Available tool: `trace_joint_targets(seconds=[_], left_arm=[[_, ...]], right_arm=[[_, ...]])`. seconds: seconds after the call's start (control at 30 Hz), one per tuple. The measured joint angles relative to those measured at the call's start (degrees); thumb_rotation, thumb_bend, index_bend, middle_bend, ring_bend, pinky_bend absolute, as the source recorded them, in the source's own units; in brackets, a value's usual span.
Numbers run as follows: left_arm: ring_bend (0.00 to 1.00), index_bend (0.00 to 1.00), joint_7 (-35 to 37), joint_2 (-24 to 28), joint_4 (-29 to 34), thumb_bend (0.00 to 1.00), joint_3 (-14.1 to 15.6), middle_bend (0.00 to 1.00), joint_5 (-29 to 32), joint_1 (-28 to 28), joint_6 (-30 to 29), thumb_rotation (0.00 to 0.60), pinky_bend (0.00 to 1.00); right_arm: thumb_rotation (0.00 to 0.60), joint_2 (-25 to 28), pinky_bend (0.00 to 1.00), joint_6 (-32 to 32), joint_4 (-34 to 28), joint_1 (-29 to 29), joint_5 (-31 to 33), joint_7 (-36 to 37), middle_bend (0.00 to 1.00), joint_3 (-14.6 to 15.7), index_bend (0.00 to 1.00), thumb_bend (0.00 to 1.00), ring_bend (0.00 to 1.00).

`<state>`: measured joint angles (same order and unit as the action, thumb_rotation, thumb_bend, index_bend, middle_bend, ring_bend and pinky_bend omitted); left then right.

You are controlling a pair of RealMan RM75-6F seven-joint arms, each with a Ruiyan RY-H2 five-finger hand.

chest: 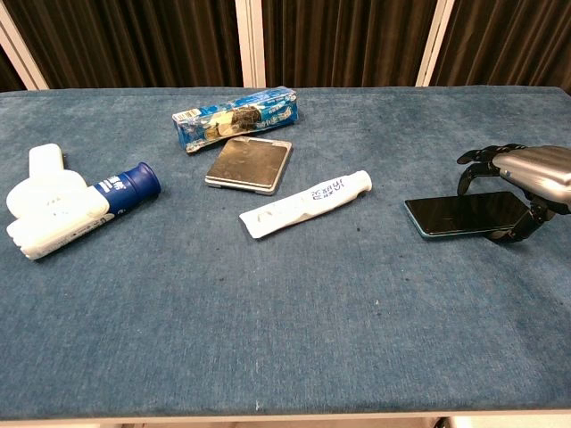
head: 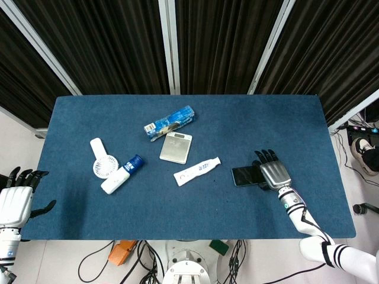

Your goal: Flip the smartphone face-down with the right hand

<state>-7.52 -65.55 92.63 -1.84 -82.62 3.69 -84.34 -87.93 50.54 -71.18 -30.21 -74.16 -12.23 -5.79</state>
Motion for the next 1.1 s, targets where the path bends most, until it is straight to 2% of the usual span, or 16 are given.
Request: trace_joint_targets(seconds=[0.13, 0.3, 0.67, 1.1], left_arm=[[0.14, 0.22, -0.1, 0.2, 0.1, 0.19, 0.0, 0.22, 0.1, 0.0, 0.0, 0.600, 0.00], [0.14, 0.22, -0.3, 0.4, 0.3, 0.19, -0.2, 0.22, 0.0, 0.0, -0.1, 0.600, 0.00], [0.14, 0.22, -0.6, 0.7, 0.7, 0.19, -0.2, 0.22, 0.1, 0.1, 0.1, 0.600, 0.00], [0.14, 0.22, -0.9, 1.0, 0.8, 0.19, -0.5, 0.22, 0.5, 0.6, 0.8, 0.600, 0.00]], right_arm=[[0.600, 0.8, 0.05, -0.9, -0.5, -0.6, 0.5, 0.1, 0.11, 0.0, 0.41, 0.57, 0.00], [0.600, 2.5, 0.05, -2.7, -1.9, -1.9, 1.3, -0.2, 0.11, -0.2, 0.42, 0.65, 0.00], [0.600, 5.3, 0.05, -5.8, -5.2, -5.2, 4.5, -5.2, 0.11, -0.8, 0.42, 0.73, 0.00], [0.600, 5.1, 0.05, -8.2, -4.8, -9.4, 10.6, -9.7, 0.11, -1.8, 0.40, 0.73, 0.00]])
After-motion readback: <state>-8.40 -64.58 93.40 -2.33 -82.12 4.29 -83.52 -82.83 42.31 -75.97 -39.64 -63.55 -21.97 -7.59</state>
